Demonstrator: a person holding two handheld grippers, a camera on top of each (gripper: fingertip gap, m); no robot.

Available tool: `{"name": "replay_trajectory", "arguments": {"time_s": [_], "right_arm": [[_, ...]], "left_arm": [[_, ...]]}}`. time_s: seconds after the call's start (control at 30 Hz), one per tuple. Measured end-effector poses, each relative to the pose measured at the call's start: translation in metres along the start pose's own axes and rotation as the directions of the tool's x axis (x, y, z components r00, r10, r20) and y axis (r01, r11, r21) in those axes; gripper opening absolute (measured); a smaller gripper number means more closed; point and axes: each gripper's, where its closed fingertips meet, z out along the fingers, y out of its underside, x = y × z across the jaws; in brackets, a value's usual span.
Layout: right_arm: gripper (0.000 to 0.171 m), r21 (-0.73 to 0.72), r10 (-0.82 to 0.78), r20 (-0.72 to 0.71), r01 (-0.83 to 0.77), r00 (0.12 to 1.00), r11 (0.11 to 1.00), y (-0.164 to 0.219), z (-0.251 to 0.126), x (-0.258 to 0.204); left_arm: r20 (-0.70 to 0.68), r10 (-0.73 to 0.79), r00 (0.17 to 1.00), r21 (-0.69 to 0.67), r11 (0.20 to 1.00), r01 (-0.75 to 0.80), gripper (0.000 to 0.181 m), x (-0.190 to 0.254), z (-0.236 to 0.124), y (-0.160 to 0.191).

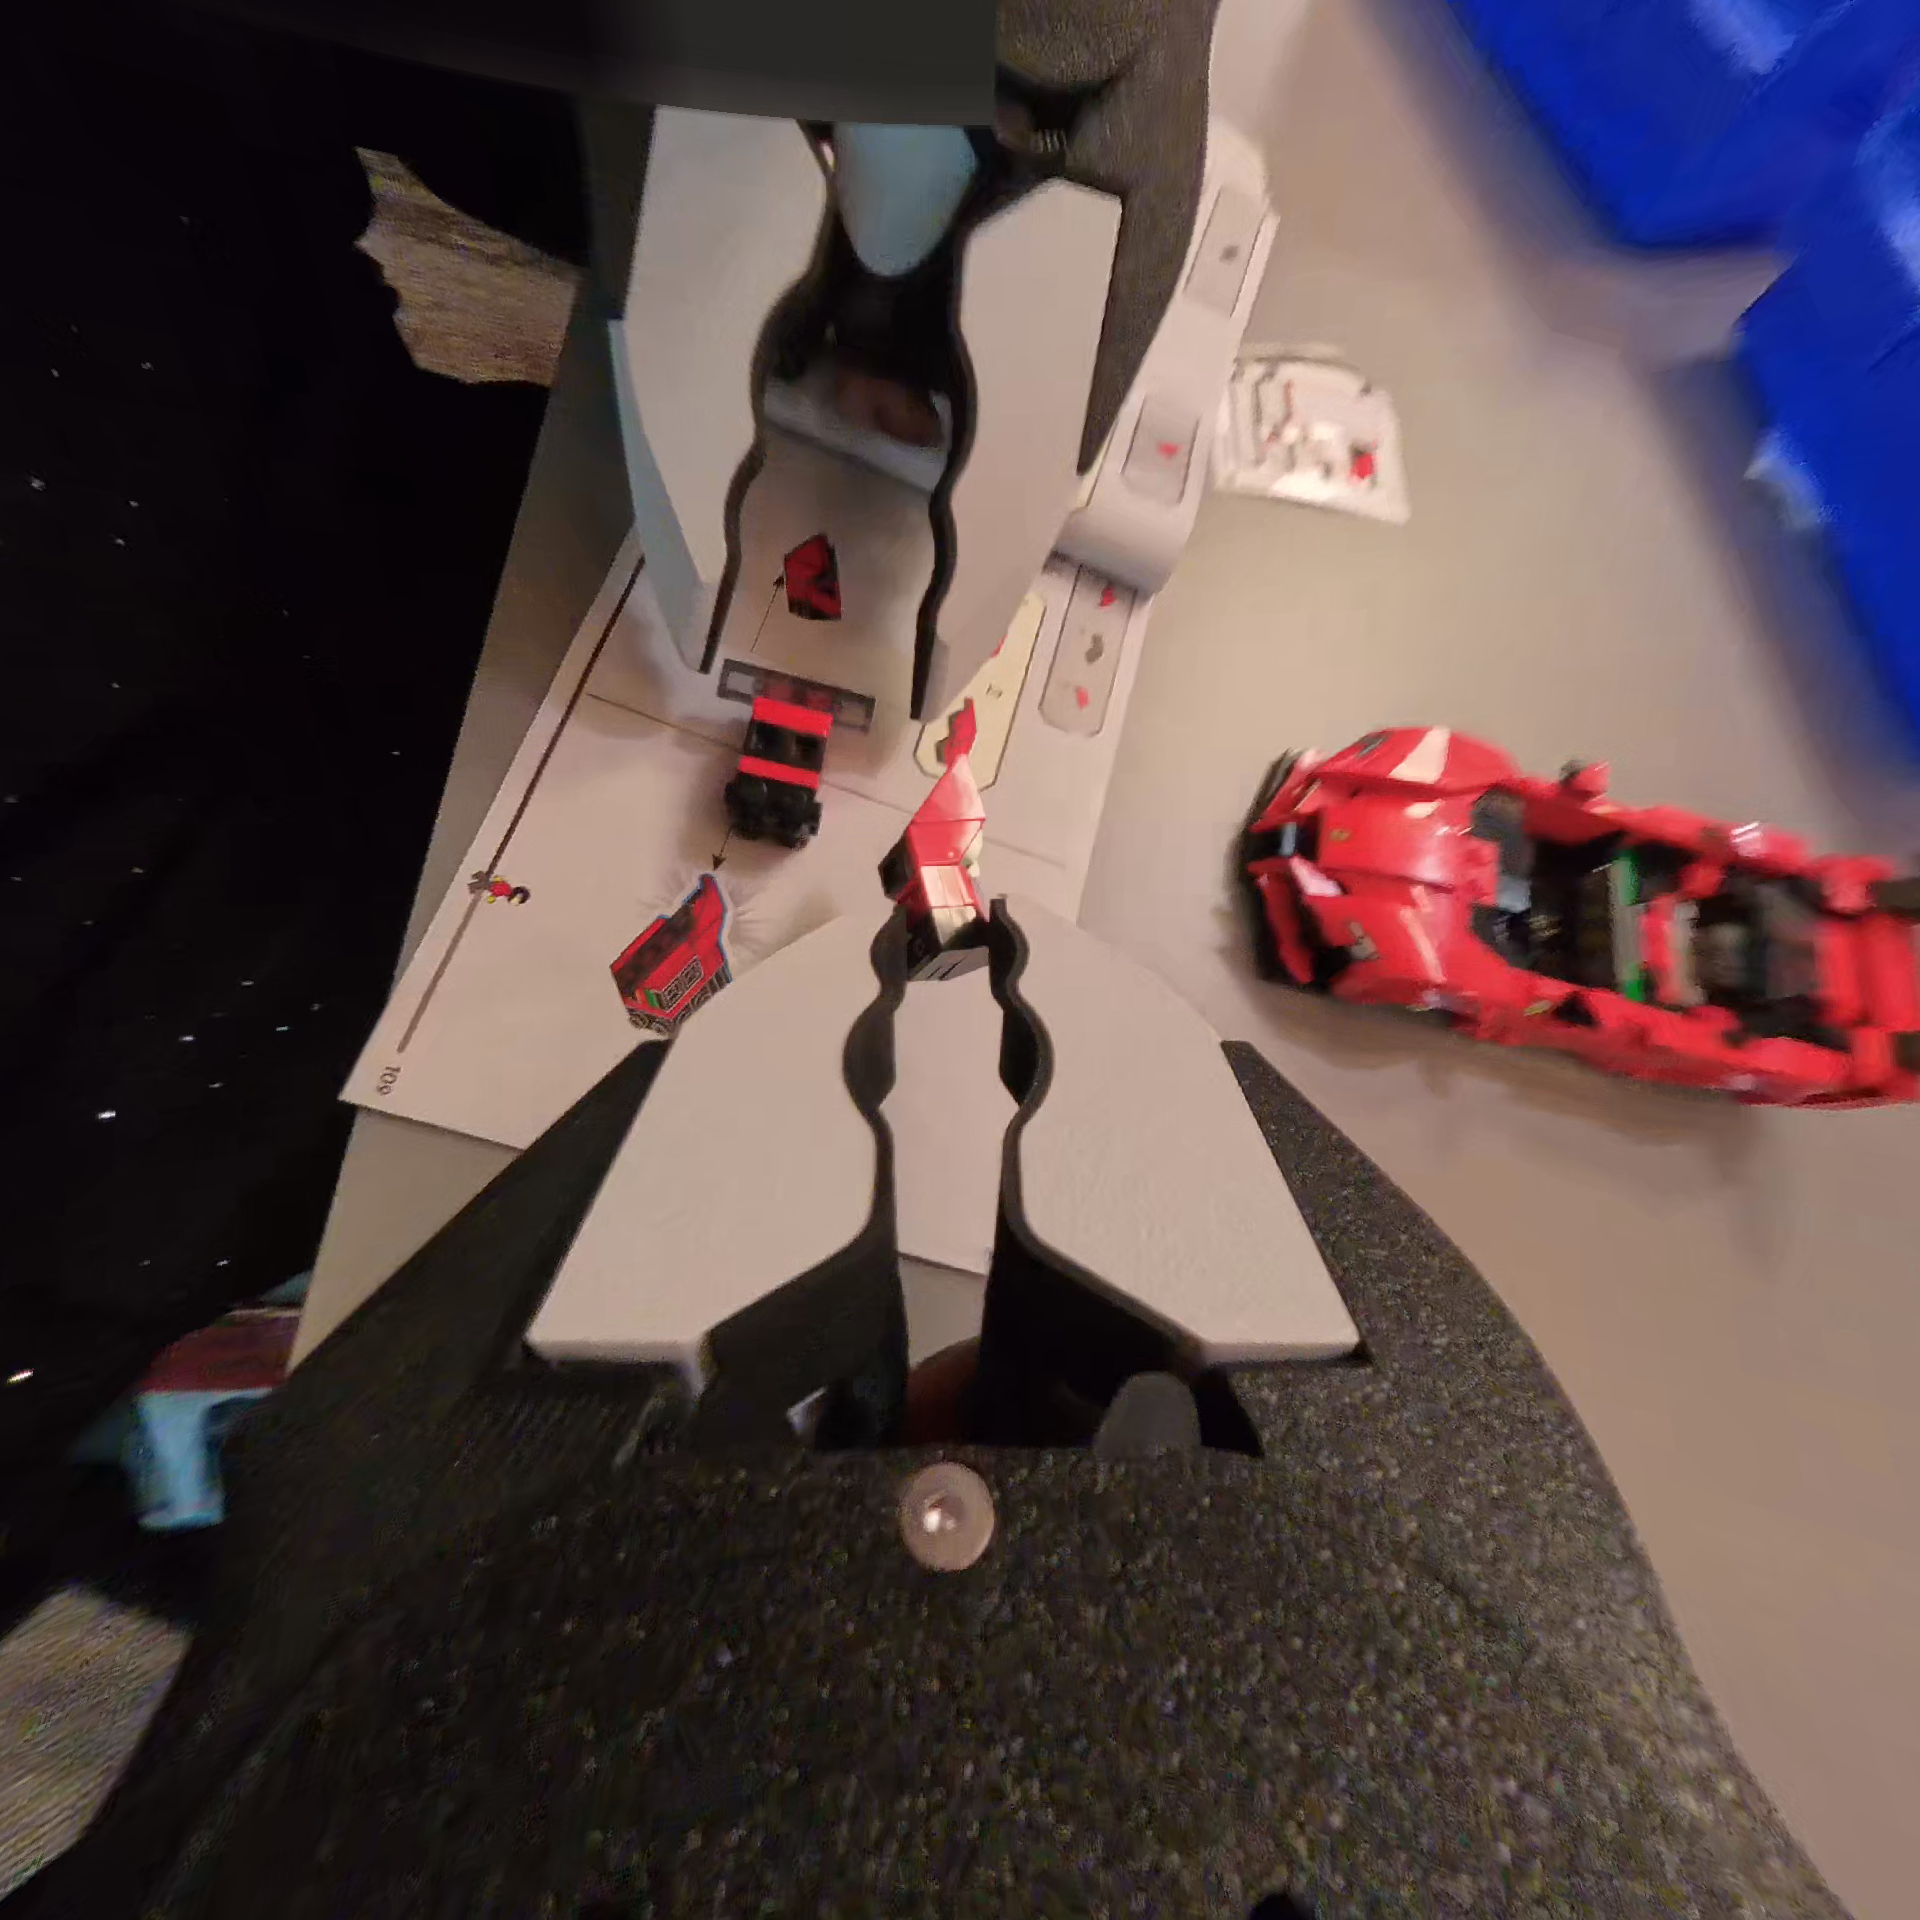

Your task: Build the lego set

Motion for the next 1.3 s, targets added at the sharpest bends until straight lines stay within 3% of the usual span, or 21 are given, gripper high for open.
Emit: {"name": "replay_trajectory", "arguments": {"time_s": [0.2, 0.33, 0.4, 0.47, 0.53, 0.63, 0.73, 0.83, 1.0, 1.3], "right_arm": [[0.015, 0.043, -0.154, -0.211, 0.167, 0.965, 0.985, -0.018, -0.008, 0.001], [0.015, -0.02, -0.373, -0.39, 0.398, 0.842, 0.917, -0.043, -0.015, 0.002], [0.015, -0.022, -0.361, -0.426, 0.389, 0.829, 0.921, -0.048, -0.016, 0.004], [0.015, 0.091, -0.171, -0.417, 0.228, 0.893, 0.969, -0.05, -0.016, 0.01], [0.015, 0.336, 0.113, -0.299, -0.006, 0.947, 0.942, -0.058, -0.02, 0.011], [0.014, 0.631, 0.44, 0.019, -0.352, 0.898, 0.691, -0.073, -0.04, 0.019], [0.014, 0.755, 0.486, 0.315, -0.526, 0.815, 0.392, -0.087, -0.067, 0.023], [0.013, 0.759, 0.442, 0.468, -0.605, 0.765, 0.242, -0.092, -0.082, 0.023], [0.013, 0.747, 0.394, 0.553, -0.646, 0.734, 0.155, -0.097, -0.09, 0.022], [0.014, 0.728, 0.364, 0.604, -0.677, 0.709, 0.109, -0.098, -0.093, 0.021]], "left_arm": [[0.007, -0.044, 0.999, 0.103, 0.994, 0.043, 0.048, -0.005, -0.01, -0.011], [0.068, -0.017, 0.998, 0.259, 0.966, -0.001, 0.05, -0.009, -0.027, -0.033], [0.107, 0.027, 0.994, 0.304, 0.951, -0.058, 0.05, -0.009, -0.033, -0.042], [0.131, 0.055, 0.99, 0.333, 0.938, -0.096, 0.05, -0.007, -0.038, -0.048], [0.122, 0.06, 0.991, 0.359, 0.928, -0.1, 0.049, -0.005, -0.041, -0.052], [0.085, 0.019, 0.996, 0.382, 0.923, -0.05, 0.049, -0.005, -0.043, -0.053], [0.075, -0.016, 0.997, 0.382, 0.924, -0.015, 0.048, -0.009, -0.044, -0.05], [0.069, -0.019, 0.997, 0.349, 0.937, -0.006, 0.048, -0.009, -0.041, -0.045], [0.037, -0.01, 0.999, 0.301, 0.954, -0.002, 0.047, -0.003, -0.035, -0.038], [0.022, -0.002, 1.0, 0.257, 0.966, -0.003, 0.045, -0.001, -0.03, -0.031]]}}
